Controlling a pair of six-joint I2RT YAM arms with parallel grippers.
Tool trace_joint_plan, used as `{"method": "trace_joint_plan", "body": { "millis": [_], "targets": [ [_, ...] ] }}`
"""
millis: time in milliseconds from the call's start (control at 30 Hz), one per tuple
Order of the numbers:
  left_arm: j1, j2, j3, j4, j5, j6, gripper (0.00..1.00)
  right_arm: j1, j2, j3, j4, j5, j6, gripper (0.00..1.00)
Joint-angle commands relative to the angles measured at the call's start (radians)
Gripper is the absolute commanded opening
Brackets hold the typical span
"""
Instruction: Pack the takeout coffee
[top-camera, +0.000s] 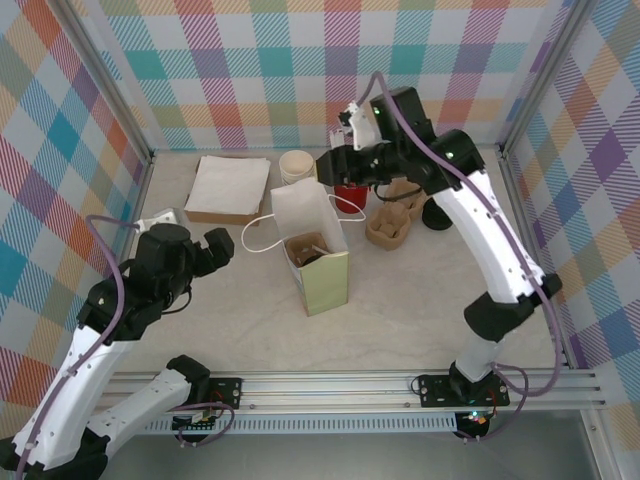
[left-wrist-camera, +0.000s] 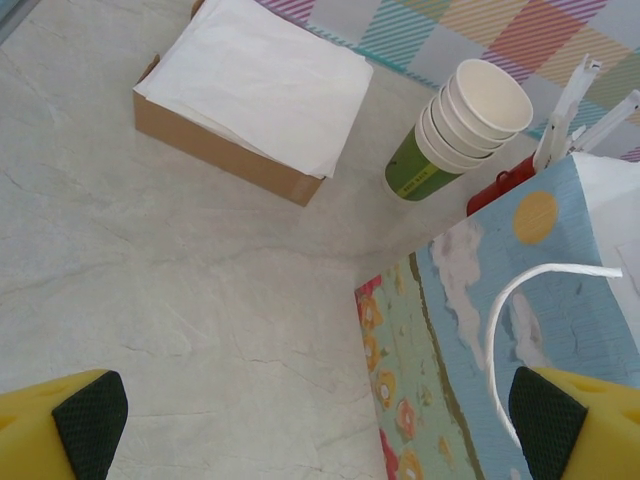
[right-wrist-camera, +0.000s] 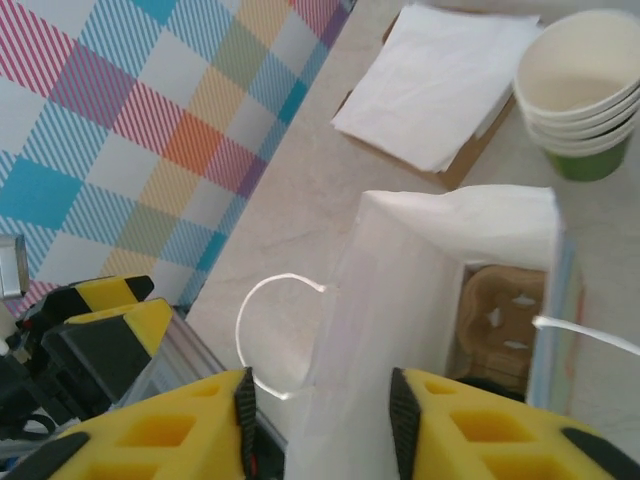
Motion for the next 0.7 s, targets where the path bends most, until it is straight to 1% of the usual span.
{"method": "trace_joint_plan", "body": {
  "millis": [0, 133, 267, 333, 467, 500, 667],
  "targets": [
    [0.024, 0.033, 0.051, 0.022, 0.022, 0.009, 1.0, 0.006, -0.14, -0.093, 0.028, 0.121, -0.063, 0.48],
    [0.075, 0.092, 0.104, 0.015, 0.059, 0.037, 1.0, 0.004, -0.3, -0.296, 0.107, 0.215, -0.094, 0.6],
    [0.146, 0.145, 0.138, 0.029, 0.128, 0.065, 1.0, 0.003, -0.434, -0.473, 0.169, 0.26, -0.108, 0.72],
    [0.188, 0.167, 0.145, 0.038, 0.166, 0.067, 1.0, 0.002, -0.478, -0.536, 0.174, 0.271, -0.109, 0.75],
    [0.277, 0.205, 0.136, 0.069, 0.264, 0.062, 1.0, 0.003, -0.541, -0.636, 0.171, 0.274, -0.093, 0.77],
    [0.298, 0.214, 0.131, 0.076, 0.287, 0.059, 1.0, 0.003, -0.555, -0.661, 0.174, 0.273, -0.086, 0.79],
    [0.44, 0.272, 0.071, 0.139, 0.451, 0.023, 1.0, 0.002, -0.628, -0.801, 0.2, 0.261, -0.047, 0.86]
  ]
}}
